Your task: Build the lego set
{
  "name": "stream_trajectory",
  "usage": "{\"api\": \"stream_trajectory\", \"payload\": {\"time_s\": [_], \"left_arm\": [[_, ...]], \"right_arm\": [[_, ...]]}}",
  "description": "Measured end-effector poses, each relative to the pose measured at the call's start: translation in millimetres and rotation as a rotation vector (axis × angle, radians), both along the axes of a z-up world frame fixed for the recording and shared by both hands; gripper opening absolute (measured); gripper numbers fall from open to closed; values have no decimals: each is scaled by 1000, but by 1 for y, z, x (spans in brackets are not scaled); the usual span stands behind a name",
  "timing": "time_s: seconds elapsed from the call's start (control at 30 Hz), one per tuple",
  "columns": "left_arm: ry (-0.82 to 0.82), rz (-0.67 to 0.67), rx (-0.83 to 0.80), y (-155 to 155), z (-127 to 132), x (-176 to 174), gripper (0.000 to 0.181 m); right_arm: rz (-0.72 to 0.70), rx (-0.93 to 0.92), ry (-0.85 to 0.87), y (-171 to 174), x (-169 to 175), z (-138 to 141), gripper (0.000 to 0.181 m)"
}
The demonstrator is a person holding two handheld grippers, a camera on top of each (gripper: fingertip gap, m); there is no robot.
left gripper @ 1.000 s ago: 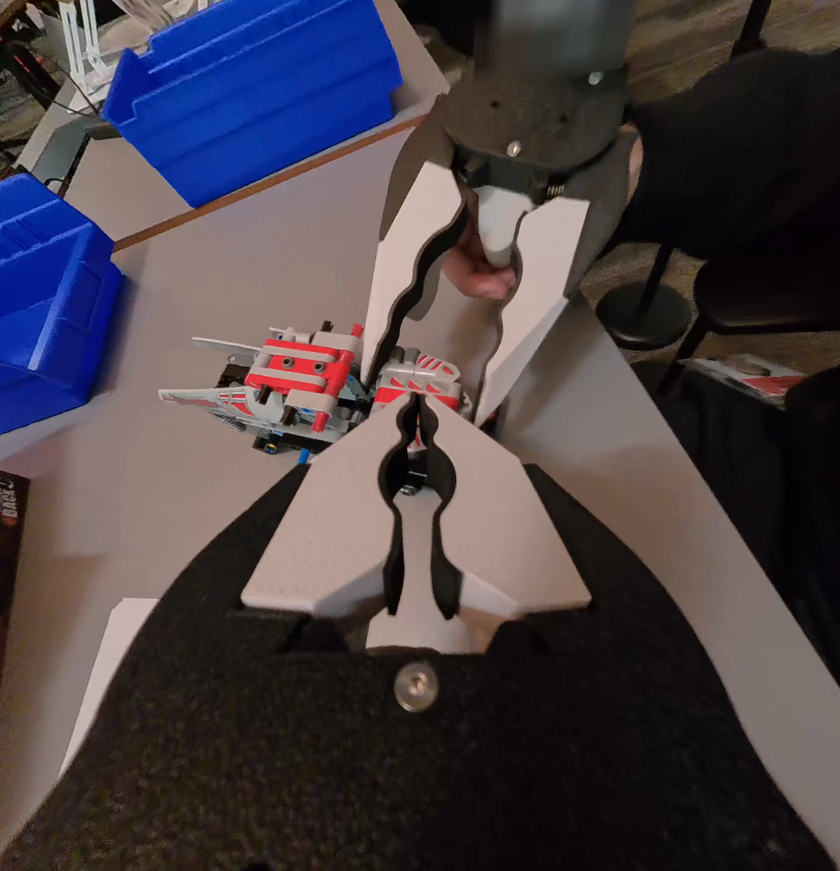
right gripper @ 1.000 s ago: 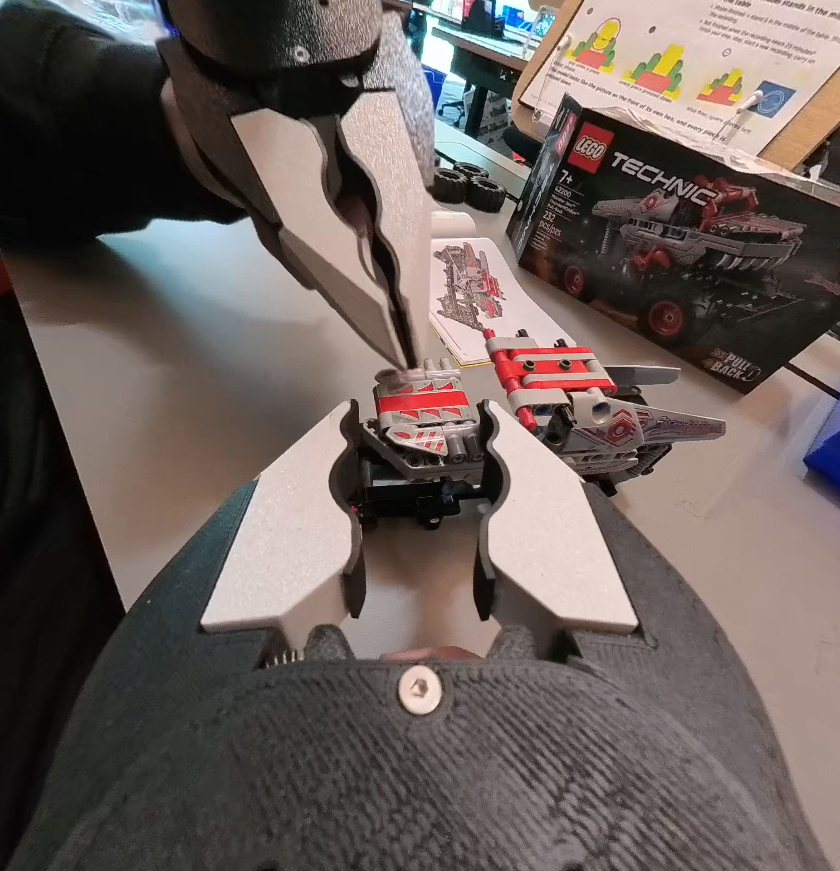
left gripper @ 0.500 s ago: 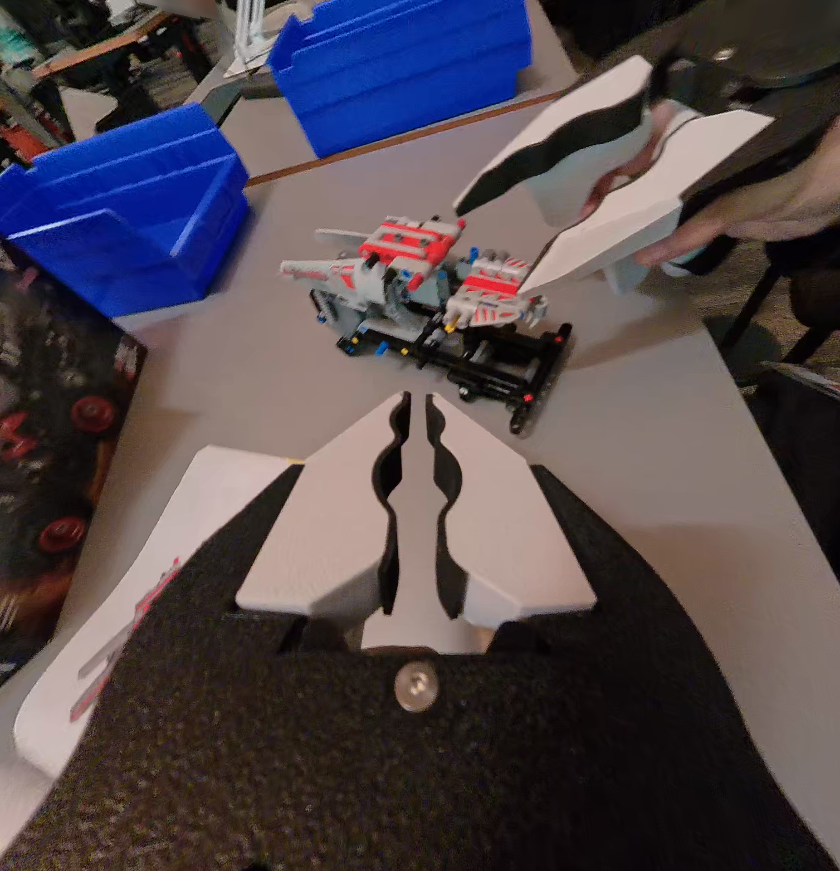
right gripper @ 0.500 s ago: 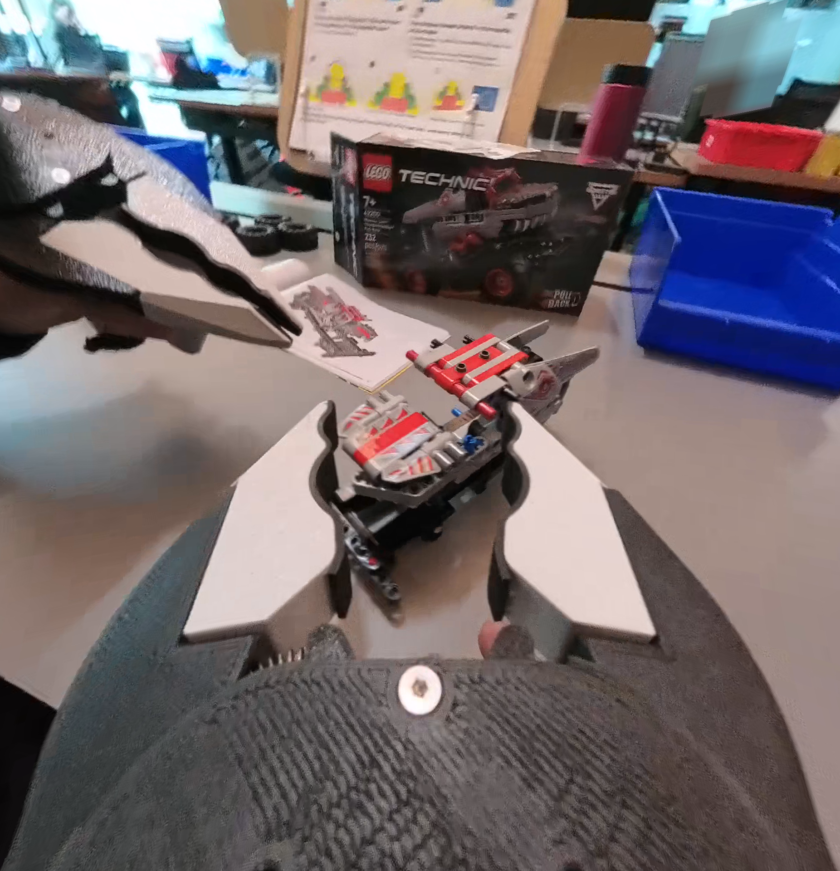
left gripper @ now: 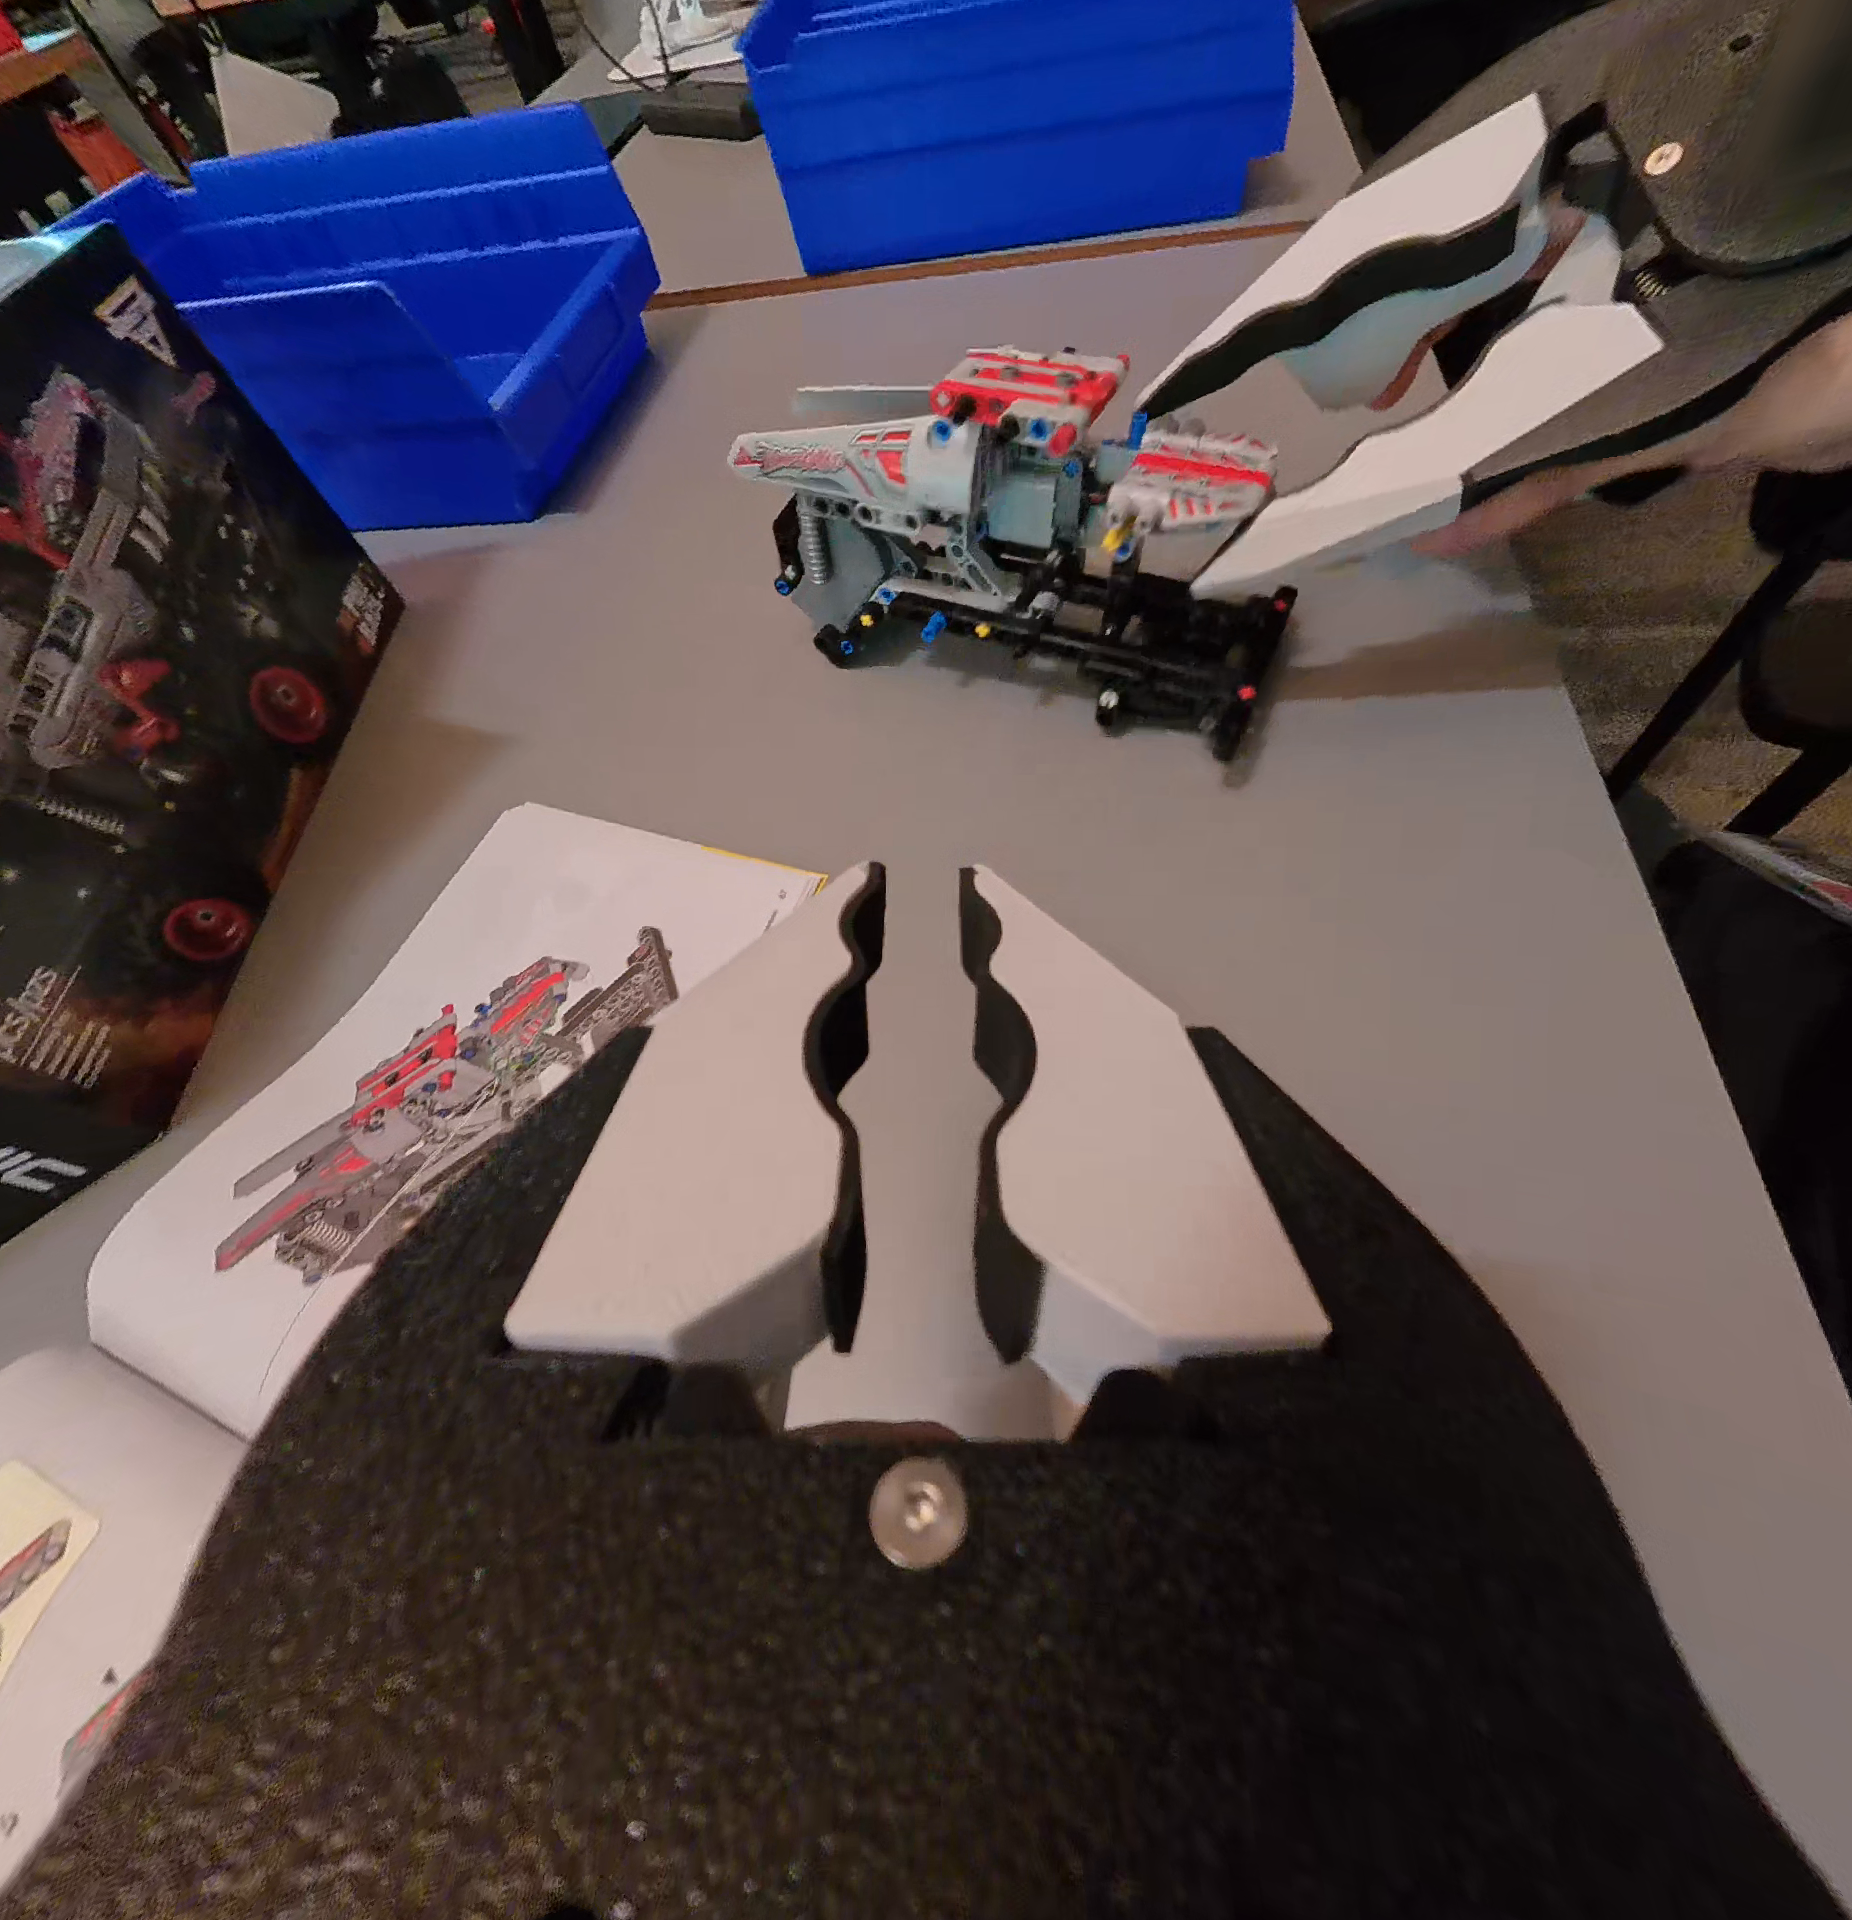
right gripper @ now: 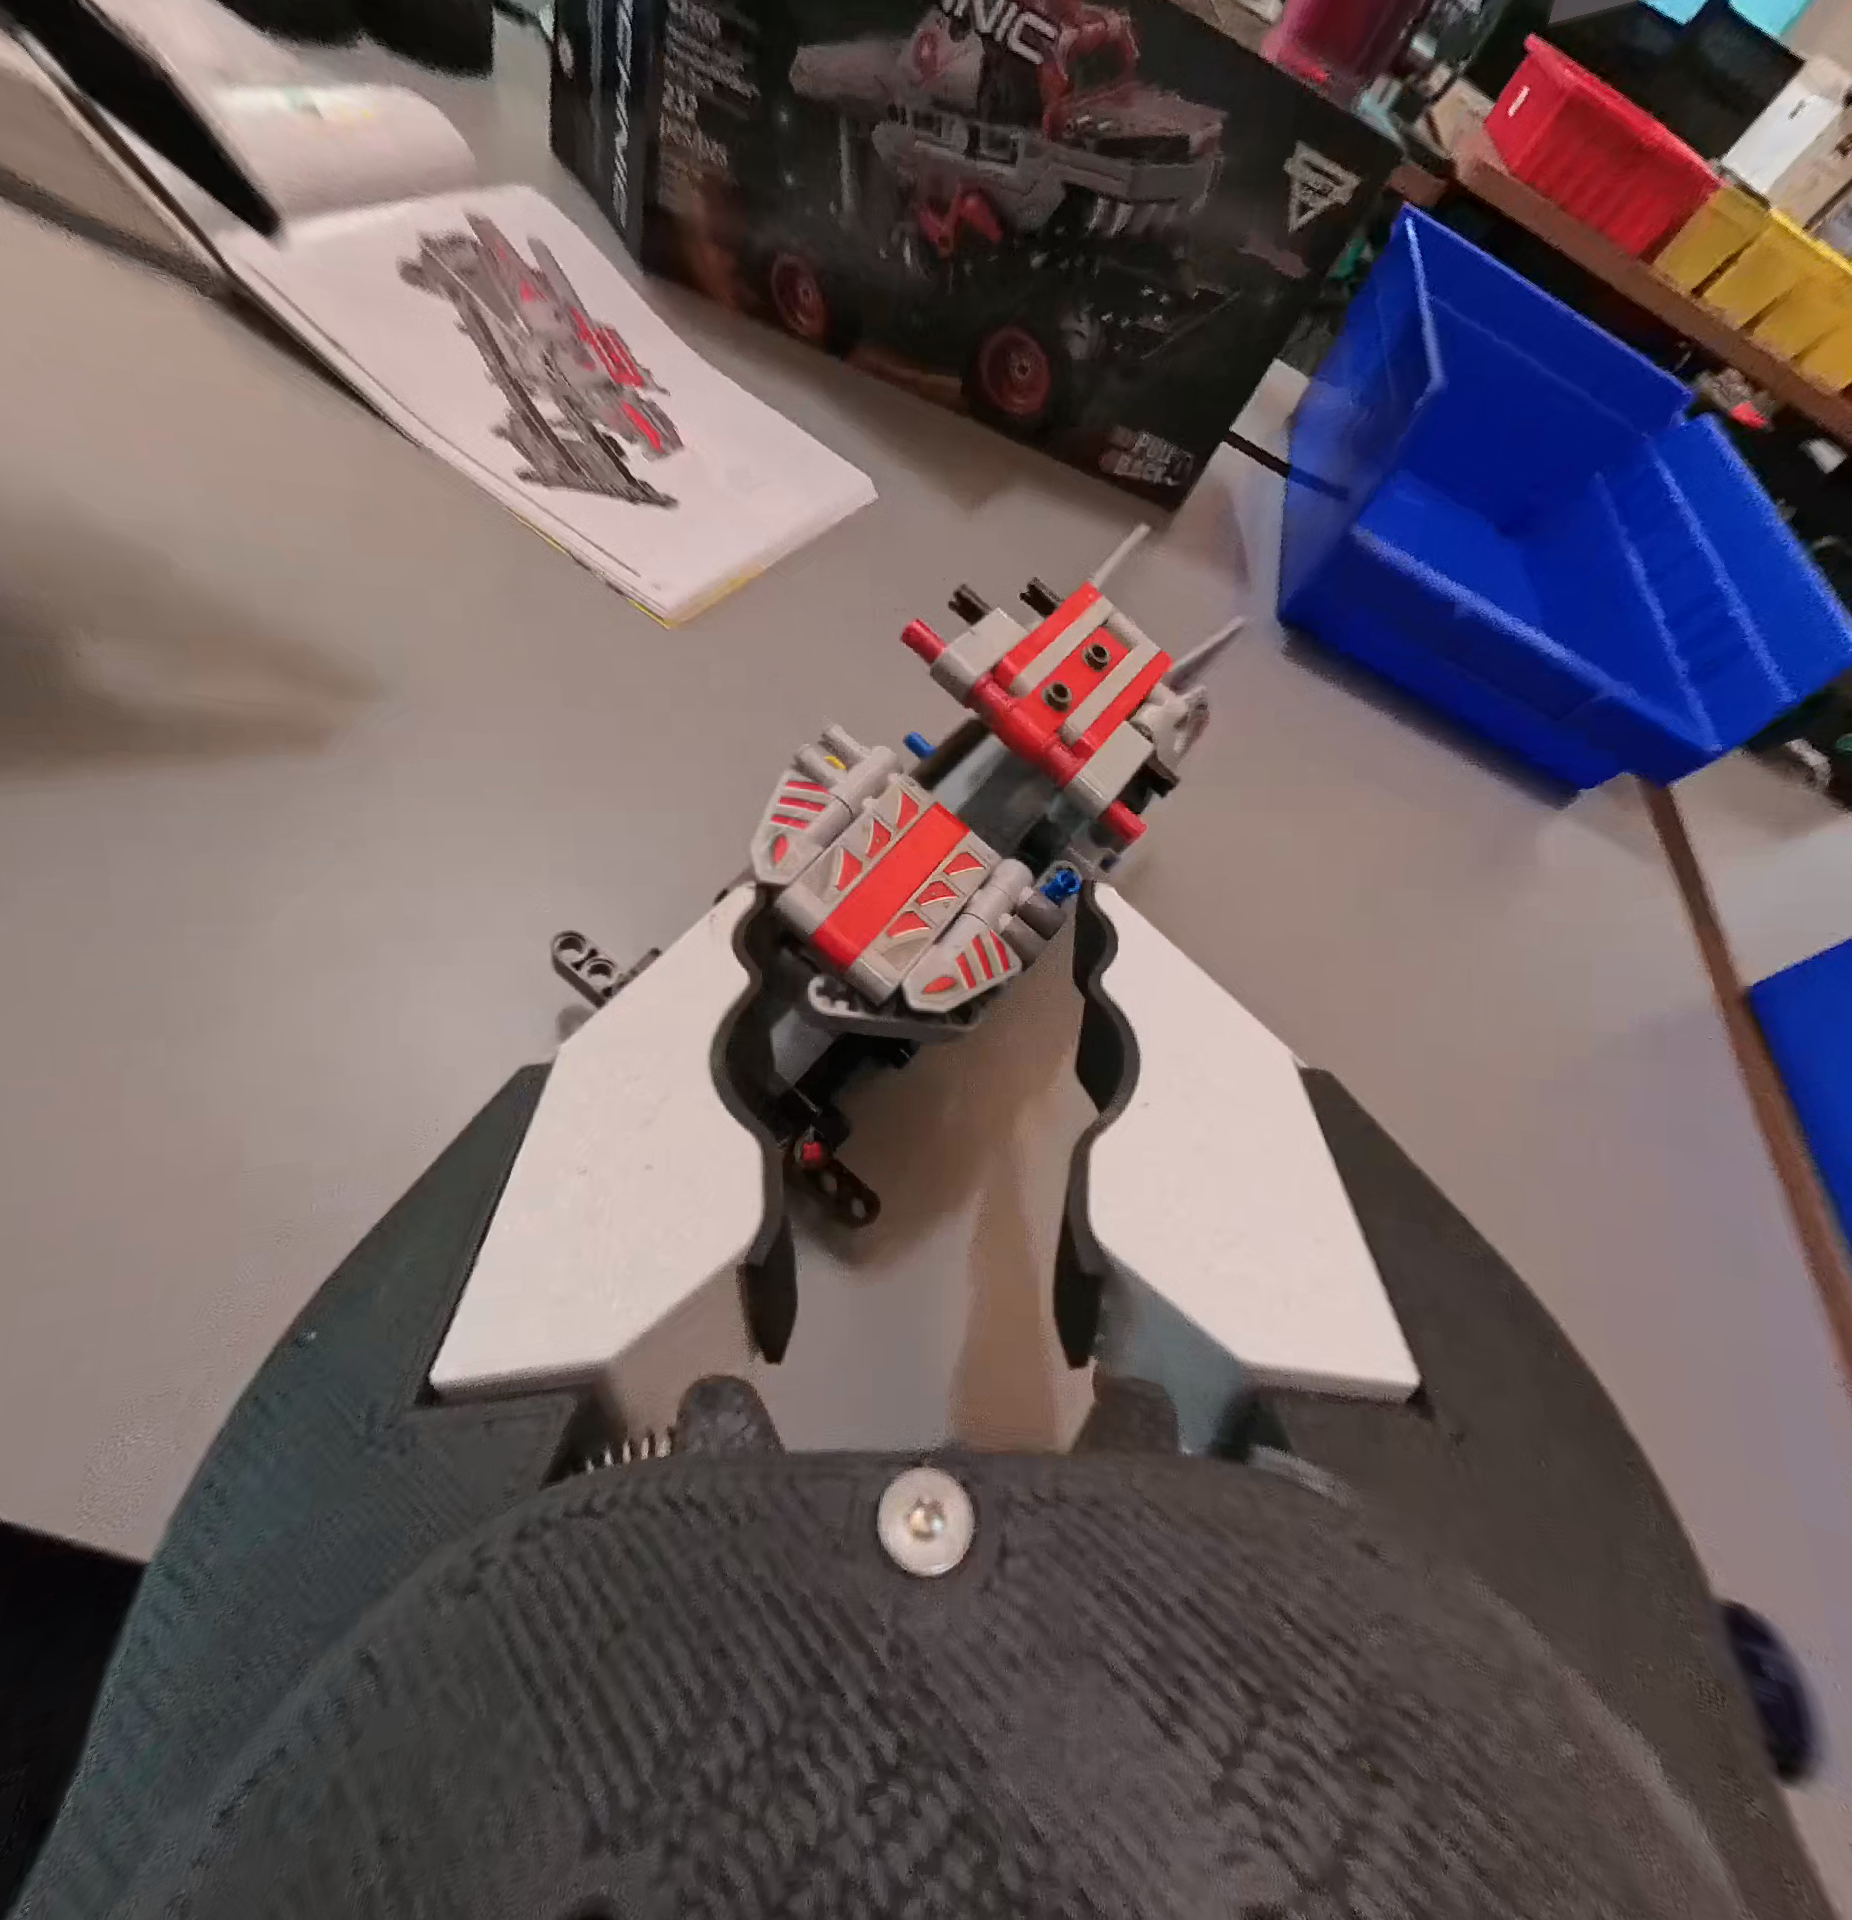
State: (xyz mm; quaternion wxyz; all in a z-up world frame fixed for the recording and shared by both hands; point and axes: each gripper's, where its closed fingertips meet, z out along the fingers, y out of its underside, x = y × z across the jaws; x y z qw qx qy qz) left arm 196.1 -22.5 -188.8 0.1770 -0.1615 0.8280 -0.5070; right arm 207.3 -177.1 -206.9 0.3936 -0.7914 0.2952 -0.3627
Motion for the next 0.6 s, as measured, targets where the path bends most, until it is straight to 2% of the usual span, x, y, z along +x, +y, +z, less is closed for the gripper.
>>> {"api": "stream_trajectory", "payload": {"time_s": [0.13,0.4,0.53,0.6], "left_arm": [[24,51,15,14,-2,6,12],[60,89,5,28,-6,12,12],[62,104,24,38,-13,11,13],[44,134,59,51,-15,11,15]], "right_arm": [[102,-114,-15,-23,8,1,49],[237,18,-3,-19,17,2,55],[232,46,12,-14,9,5,63],[203,19,-5,-16,-2,16,69]]}}
